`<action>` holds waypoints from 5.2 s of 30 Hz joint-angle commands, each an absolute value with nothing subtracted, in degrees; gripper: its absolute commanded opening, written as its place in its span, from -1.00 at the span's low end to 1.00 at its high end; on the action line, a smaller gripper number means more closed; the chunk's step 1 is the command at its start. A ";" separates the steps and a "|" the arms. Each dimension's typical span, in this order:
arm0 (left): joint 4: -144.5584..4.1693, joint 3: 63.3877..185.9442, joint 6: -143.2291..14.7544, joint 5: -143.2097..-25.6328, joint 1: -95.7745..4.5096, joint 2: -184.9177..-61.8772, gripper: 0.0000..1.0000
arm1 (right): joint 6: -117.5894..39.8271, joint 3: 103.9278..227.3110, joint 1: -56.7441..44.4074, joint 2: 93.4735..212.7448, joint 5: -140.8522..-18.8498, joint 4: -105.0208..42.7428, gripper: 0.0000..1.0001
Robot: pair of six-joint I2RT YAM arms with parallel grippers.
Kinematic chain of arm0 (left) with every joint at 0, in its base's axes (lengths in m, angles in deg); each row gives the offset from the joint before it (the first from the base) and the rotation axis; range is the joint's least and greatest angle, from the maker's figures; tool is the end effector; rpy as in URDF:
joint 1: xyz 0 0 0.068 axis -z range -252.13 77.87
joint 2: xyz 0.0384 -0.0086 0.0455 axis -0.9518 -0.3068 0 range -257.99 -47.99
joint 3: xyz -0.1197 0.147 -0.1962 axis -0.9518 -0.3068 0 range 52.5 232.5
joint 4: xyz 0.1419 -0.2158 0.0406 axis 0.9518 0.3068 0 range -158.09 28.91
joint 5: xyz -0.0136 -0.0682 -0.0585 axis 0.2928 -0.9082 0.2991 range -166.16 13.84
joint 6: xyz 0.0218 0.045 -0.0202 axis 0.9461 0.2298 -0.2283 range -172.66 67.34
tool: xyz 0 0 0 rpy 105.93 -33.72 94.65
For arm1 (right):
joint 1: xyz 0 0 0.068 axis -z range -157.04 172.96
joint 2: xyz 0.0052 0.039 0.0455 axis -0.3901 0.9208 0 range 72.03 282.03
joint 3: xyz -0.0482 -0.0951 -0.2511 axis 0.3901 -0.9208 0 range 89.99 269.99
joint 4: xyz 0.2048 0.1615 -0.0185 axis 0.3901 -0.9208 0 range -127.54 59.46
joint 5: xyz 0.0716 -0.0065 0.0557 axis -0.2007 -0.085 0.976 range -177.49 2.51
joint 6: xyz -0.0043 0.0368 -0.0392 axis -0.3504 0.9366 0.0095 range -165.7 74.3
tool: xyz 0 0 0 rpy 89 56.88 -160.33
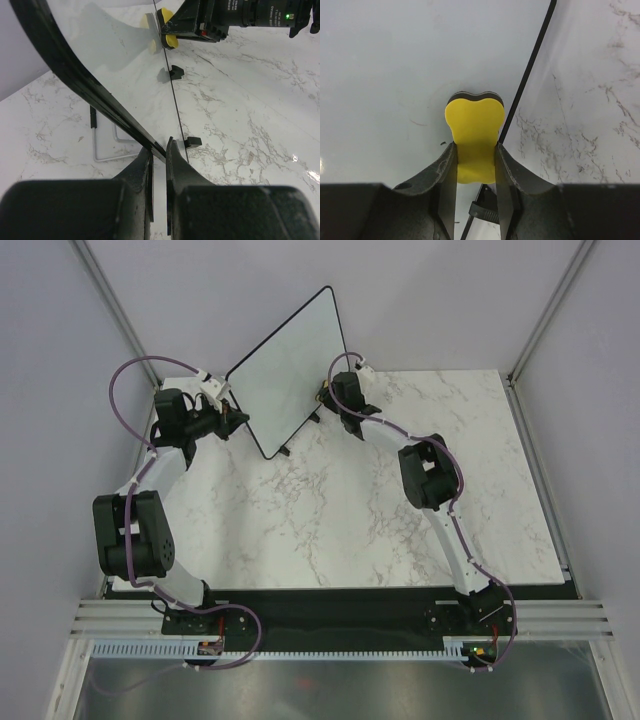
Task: Erase the whiteboard
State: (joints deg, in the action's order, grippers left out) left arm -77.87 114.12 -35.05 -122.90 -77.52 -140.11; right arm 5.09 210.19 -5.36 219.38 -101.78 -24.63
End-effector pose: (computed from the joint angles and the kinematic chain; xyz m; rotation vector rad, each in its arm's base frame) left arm 0.3641 0.0084 0.2699 0.7130 1.7017 -0.5053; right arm 0.5225 0.2716 0.1582 0.5530 1.9114 0.6722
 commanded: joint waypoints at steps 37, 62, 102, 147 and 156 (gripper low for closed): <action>-74.16 113.76 -24.53 -113.95 -78.46 -142.83 -0.96 | -7.29 195.44 -13.96 208.96 -101.82 -11.64 -1.00; -73.89 113.32 -23.92 -113.69 -78.46 -143.00 -0.96 | -7.36 201.95 -15.62 215.64 -110.42 -20.60 -1.00; -74.59 112.97 -24.18 -113.60 -78.55 -142.83 -0.96 | -4.39 214.88 -15.36 221.00 -116.94 -28.17 -1.00; -72.57 109.01 -25.24 -117.47 -84.17 -140.01 -0.96 | -12.74 209.16 -18.53 218.36 -111.31 -15.78 -1.00; -72.57 109.36 -25.50 -117.56 -84.17 -140.63 -0.96 | -10.99 209.70 -18.44 218.63 -111.31 -16.13 -1.00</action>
State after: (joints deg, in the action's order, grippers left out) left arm -75.95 111.26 -35.16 -126.05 -83.05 -137.44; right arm -13.49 208.11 -17.27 218.35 -115.74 -21.11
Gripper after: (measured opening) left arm 0.111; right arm 0.380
